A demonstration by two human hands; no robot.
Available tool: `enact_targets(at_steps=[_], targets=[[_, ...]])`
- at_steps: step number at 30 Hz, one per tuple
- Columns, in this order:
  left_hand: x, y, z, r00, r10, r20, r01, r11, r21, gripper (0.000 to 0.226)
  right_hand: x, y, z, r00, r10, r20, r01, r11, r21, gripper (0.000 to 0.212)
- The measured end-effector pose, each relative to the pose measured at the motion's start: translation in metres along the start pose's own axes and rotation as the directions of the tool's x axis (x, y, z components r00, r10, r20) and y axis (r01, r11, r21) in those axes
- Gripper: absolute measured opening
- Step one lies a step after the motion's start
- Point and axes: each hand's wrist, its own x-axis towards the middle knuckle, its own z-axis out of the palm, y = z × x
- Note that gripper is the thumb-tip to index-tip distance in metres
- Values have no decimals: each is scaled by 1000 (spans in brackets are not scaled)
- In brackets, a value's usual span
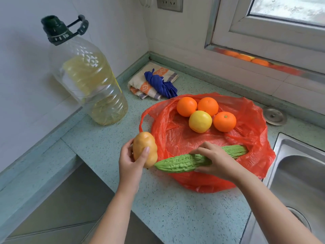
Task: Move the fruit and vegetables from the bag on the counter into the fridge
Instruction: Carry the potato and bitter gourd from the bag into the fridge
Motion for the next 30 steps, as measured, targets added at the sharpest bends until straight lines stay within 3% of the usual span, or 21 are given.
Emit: enact_targets(at_steps=[5,10,22,27,30], targets=[[2,14,-14,1000,11,-23,-13,996,-93,51,-3,-17,-9,998,43,-54,-34,988,153,48],[-13,20,-30,999,34,-27,-38,991,-130,71,2,-40,-11,990,50,-130,-14,965,263,45],[-97,29,-116,967,125,-220,-171,964,-204,71,25,-158,8,920,-124,-373,259,905,337,46],[-163,38,-160,915,127,-384,-229,945,-235,94,5,-240,25,930,-219,-296,342,812,474,45],[-207,36,-185,867,127,-482,-261,939,-222,78,-16,-286,45,926,-308,-220,378,758,532,41]])
